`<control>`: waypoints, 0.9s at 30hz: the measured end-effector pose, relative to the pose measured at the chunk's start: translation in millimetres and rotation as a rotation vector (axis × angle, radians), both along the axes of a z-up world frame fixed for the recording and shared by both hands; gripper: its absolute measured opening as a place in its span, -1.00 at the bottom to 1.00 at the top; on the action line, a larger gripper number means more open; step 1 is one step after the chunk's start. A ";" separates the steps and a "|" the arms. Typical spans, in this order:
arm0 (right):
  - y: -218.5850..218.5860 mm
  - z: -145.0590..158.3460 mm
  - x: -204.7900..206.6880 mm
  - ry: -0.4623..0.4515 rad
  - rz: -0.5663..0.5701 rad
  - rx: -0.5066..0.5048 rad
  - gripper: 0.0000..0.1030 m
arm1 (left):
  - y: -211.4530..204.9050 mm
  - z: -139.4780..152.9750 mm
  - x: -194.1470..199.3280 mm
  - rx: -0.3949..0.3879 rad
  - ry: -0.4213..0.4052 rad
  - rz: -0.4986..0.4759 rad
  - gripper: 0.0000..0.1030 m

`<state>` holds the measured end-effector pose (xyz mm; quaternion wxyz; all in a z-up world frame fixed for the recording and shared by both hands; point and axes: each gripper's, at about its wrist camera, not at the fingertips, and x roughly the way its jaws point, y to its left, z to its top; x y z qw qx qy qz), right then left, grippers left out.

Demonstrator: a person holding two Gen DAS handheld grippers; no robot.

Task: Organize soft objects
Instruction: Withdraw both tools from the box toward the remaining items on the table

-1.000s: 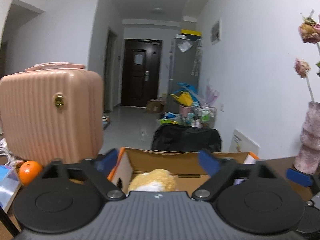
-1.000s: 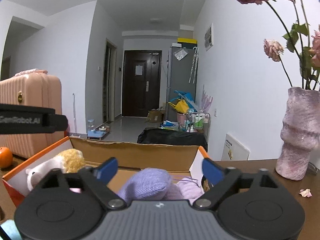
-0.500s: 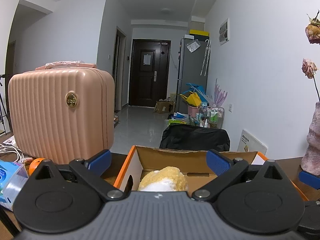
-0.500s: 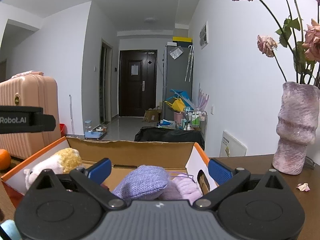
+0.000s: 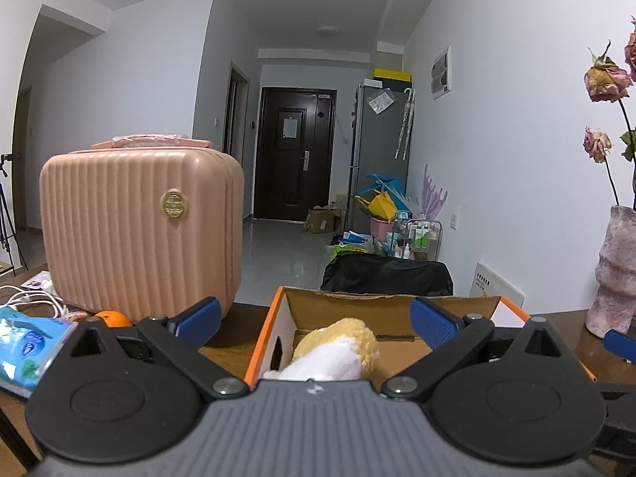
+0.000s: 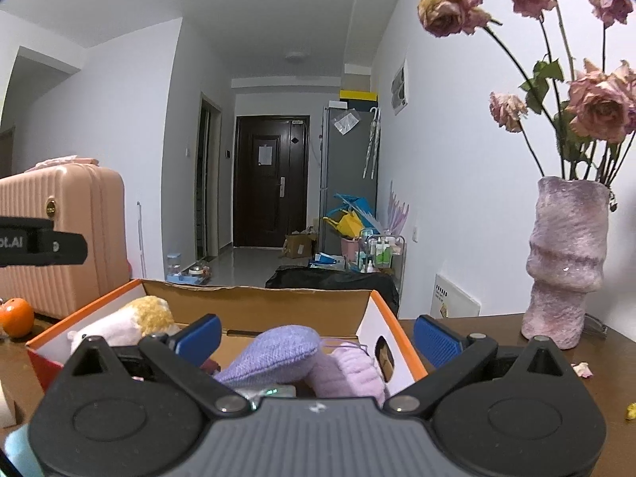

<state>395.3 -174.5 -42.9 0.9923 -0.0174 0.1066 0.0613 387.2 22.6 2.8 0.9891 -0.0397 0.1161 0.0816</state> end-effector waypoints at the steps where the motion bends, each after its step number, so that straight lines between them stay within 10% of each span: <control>1: -0.9 0.3 -4.4 -0.003 -0.001 -0.002 1.00 | 0.5 -0.1 -3.7 0.003 0.001 -0.001 1.00; 27: -9.5 -1.2 -112.7 -0.025 0.003 -0.060 1.00 | 17.9 -10.7 -110.7 0.032 0.060 -0.006 1.00</control>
